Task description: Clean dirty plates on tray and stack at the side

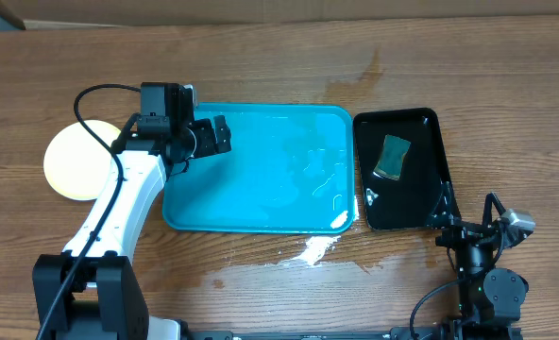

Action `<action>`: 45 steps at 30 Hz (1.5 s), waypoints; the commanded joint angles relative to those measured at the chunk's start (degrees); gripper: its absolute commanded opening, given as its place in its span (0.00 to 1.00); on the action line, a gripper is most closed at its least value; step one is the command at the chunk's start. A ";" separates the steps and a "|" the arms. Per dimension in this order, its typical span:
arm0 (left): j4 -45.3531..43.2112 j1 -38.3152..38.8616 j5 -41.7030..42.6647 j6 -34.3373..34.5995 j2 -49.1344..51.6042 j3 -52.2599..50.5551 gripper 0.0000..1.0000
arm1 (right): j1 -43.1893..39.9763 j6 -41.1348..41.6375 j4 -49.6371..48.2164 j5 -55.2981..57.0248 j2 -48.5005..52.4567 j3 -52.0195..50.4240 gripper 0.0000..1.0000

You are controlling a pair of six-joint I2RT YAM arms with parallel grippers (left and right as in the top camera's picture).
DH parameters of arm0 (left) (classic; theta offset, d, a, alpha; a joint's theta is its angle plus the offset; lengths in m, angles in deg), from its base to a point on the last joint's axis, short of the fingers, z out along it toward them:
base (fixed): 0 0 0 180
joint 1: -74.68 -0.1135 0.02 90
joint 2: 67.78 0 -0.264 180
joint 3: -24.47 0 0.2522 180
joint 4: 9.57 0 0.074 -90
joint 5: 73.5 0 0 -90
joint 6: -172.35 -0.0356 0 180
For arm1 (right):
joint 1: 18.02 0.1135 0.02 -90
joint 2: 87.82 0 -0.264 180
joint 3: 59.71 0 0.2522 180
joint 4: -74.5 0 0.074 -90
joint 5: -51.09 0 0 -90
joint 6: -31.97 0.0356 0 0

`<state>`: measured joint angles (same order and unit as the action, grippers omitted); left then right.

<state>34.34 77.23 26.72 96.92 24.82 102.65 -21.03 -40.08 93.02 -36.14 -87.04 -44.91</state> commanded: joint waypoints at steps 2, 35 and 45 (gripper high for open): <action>0.02 0.17 -0.59 -0.87 -0.96 0.22 1.00 | -0.28 -0.15 -0.13 -0.35 -0.50 -0.57 1.00; -0.31 -8.48 -7.58 1.38 -79.21 -30.67 1.00 | -0.28 -0.15 -0.13 -0.35 -0.50 -0.57 1.00; -40.19 -7.76 -7.67 10.78 -92.43 -52.43 1.00 | -0.28 -0.15 -0.13 -0.35 -0.50 -0.55 1.00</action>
<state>-2.25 69.34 19.66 104.55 -65.91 53.91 -21.03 -40.06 93.06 -36.16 -87.02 -44.91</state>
